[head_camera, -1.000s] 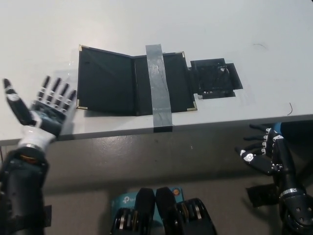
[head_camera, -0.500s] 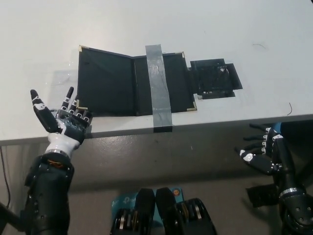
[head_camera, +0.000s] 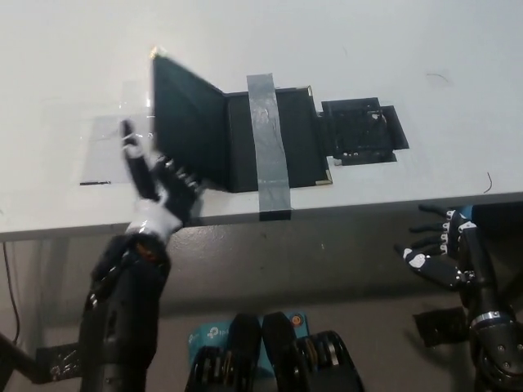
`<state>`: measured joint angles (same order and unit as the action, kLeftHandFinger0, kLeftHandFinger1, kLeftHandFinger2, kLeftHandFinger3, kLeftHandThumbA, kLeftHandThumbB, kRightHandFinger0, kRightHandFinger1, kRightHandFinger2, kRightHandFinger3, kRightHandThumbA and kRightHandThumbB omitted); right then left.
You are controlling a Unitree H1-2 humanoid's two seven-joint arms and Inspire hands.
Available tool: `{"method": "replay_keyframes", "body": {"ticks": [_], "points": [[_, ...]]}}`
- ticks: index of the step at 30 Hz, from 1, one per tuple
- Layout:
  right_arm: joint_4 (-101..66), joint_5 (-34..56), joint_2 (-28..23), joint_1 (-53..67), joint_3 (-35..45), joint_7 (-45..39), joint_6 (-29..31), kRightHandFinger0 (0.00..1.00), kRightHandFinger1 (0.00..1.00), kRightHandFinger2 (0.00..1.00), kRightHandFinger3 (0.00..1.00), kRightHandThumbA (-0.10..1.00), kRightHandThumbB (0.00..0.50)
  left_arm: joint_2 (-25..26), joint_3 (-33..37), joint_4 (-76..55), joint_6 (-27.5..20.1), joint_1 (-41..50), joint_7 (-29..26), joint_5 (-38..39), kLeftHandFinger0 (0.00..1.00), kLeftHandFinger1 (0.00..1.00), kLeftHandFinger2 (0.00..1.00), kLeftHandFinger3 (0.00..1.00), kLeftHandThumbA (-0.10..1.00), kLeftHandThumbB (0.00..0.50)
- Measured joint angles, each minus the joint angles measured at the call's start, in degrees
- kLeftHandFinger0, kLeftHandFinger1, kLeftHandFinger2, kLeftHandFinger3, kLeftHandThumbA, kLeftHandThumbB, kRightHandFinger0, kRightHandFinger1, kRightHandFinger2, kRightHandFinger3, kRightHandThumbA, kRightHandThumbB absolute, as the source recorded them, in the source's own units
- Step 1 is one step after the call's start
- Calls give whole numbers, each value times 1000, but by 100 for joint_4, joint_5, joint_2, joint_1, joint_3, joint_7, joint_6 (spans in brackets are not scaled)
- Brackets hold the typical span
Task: The robot uses its left hand to push the cover of the diary kept in the middle of the desk towards the right to close it
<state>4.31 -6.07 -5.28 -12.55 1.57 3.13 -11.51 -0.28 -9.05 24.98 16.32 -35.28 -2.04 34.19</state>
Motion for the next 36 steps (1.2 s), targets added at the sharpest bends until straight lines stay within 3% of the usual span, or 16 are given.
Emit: {"method": "replay_keyframes", "body": {"ticks": [4,5,9,10,11,12,15,19,22,26,32,36], "points": [[-2,-6,-2,0,-36,-1,-48,357,416,508,735,842,87,152,713,90,-1,-180,-8,-498,1000,1000,1000,1000,1000,284],[-5,-5,-1,0,-43,-2,-57,364,427,520,750,850,90,155,876,111,1,-217,-10,-615,1000,1000,1000,1000,1000,261],[-6,-9,-2,0,-82,-3,-114,362,424,526,751,832,69,158,1640,255,2,-406,3,-1102,1000,1000,1000,1000,1000,322],[-6,-9,-2,0,-88,-3,-124,362,425,527,750,831,68,172,1818,281,8,-446,7,-1207,1000,1000,1000,1000,1000,363],[-4,-9,-3,0,-94,-3,-132,371,432,531,750,825,71,194,2040,298,8,-497,8,-1355,1000,1000,1000,1000,1000,288],[-1,-8,-3,0,-96,-2,-140,384,440,537,752,820,76,228,2217,305,7,-538,9,-1470,1000,1000,1000,1000,1000,271],[13,-7,-2,1,-96,-1,-157,382,440,540,756,814,74,439,2798,354,4,-720,18,-1849,1000,1000,1000,1000,1000,329],[24,-6,-2,2,-97,-1,-173,350,413,523,747,798,55,703,3489,464,-12,-964,52,-2289,1000,1000,1000,1000,1000,360],[35,-5,-2,3,-98,-2,-180,343,411,521,753,786,61,839,3959,502,-29,-1142,50,-2622,1000,1000,1000,1000,1000,340],[44,-5,-2,5,-101,-3,-185,332,405,518,739,775,58,1020,4676,530,-57,-1387,46,-3135,1000,1000,1000,1000,1000,350],[44,-4,-2,7,-101,-5,-230,347,411,515,736,796,72,1251,5567,509,-89,-1674,46,-3842,1000,1000,1000,1000,1000,295],[44,-4,-1,15,-102,-6,-247,338,399,500,728,794,76,1441,6038,325,-107,-1750,45,-4339,1000,1000,1000,1000,1000,292]]}}
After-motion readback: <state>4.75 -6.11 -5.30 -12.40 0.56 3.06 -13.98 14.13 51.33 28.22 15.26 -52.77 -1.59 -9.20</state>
